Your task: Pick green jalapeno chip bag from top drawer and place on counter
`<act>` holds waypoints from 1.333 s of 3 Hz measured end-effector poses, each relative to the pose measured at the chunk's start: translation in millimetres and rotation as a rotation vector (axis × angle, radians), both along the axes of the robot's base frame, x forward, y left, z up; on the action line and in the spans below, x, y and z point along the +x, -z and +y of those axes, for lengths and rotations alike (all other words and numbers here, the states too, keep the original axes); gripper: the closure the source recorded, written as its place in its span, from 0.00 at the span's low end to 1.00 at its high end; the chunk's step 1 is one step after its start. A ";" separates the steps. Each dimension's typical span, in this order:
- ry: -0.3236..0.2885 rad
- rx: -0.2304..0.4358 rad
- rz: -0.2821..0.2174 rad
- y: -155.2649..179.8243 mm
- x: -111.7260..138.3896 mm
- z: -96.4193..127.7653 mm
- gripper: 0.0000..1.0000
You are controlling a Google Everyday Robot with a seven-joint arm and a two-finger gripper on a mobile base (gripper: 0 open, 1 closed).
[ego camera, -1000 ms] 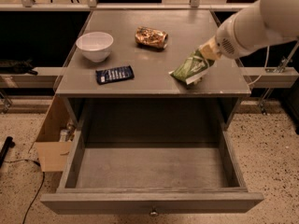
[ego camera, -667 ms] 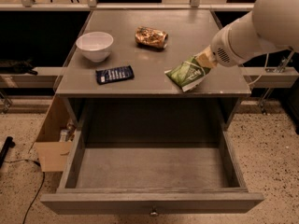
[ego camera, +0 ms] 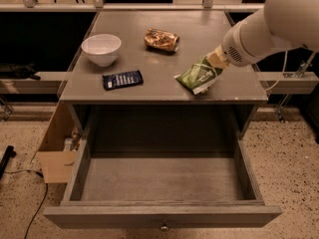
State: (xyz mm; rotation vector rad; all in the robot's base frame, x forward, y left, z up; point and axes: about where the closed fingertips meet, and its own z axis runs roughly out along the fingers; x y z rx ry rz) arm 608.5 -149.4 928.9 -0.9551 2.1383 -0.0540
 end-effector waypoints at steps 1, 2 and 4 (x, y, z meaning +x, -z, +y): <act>-0.004 -0.031 -0.036 -21.7 16.3 4.6 1.00; 0.010 -0.051 -0.078 -43.1 30.6 -0.3 1.00; 0.038 -0.051 -0.070 -28.6 30.7 -11.3 1.00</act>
Offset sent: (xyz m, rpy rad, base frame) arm 0.0458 -0.0055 0.0617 -0.0688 -0.1113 -0.0230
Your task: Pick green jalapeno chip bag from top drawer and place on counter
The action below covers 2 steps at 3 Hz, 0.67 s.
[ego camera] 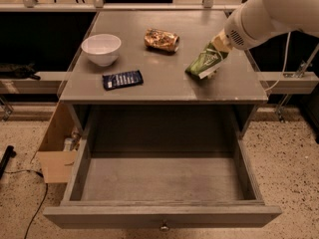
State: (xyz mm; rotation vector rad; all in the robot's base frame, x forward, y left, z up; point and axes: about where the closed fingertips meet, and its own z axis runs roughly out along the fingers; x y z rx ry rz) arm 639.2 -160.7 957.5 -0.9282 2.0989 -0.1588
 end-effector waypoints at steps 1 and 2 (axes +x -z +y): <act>0.000 0.000 0.000 0.0 0.0 0.0 0.81; 0.000 0.000 0.000 0.0 0.0 0.0 0.59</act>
Offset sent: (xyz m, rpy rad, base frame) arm 0.0000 0.0000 0.0000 0.0000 0.0000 0.0000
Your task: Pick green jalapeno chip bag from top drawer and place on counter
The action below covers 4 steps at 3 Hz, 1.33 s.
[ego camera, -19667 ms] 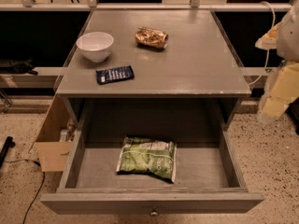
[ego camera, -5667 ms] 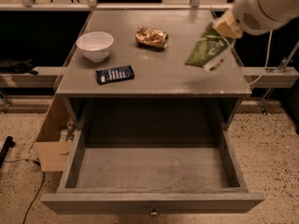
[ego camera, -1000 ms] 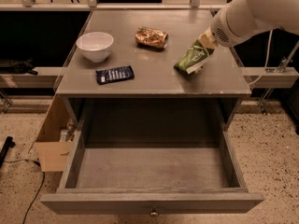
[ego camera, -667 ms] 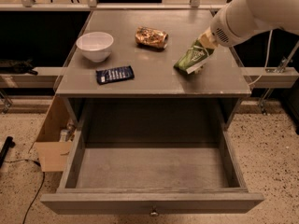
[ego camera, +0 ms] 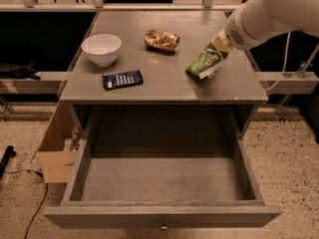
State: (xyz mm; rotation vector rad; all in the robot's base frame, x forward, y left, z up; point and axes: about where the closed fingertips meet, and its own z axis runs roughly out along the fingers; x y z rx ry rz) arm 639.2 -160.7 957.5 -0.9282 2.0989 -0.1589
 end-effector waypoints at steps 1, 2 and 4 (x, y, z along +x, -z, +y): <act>0.000 0.000 0.000 0.0 0.0 0.0 0.28; 0.000 0.000 0.000 0.0 0.0 0.0 0.05; 0.000 0.000 0.000 -0.1 -0.1 0.0 0.00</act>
Offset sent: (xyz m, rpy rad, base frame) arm 0.0000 0.0000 0.0000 0.0000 0.0000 0.0000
